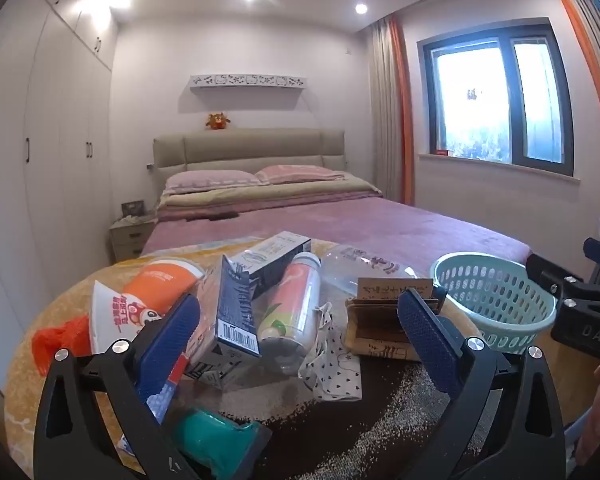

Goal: Collect trash

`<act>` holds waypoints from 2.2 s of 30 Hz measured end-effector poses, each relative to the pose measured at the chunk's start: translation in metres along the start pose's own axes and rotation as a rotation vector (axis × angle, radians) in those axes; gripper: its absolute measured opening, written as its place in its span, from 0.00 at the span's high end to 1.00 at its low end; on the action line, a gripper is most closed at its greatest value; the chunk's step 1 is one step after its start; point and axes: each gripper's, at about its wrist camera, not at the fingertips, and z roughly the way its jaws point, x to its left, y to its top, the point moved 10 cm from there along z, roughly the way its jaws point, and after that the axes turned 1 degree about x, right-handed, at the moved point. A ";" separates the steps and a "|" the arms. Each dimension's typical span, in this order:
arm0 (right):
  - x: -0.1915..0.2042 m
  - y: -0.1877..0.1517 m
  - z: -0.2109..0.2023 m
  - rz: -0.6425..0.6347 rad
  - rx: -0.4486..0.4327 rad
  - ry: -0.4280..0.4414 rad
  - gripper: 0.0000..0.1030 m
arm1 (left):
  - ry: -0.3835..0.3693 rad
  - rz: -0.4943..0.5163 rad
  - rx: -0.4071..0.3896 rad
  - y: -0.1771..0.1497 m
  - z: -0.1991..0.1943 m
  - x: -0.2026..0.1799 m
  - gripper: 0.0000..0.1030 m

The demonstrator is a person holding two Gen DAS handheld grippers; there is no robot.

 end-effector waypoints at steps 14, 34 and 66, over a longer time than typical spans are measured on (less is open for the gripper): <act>0.003 -0.011 0.004 0.022 0.025 0.021 0.06 | 0.012 0.004 0.011 -0.001 -0.006 0.003 0.07; -0.007 -0.004 -0.002 0.077 0.007 0.015 0.06 | 0.021 -0.008 0.027 -0.002 -0.005 0.007 0.07; -0.007 -0.011 0.004 0.080 0.035 0.024 0.06 | 0.022 -0.015 0.034 -0.003 -0.003 0.007 0.07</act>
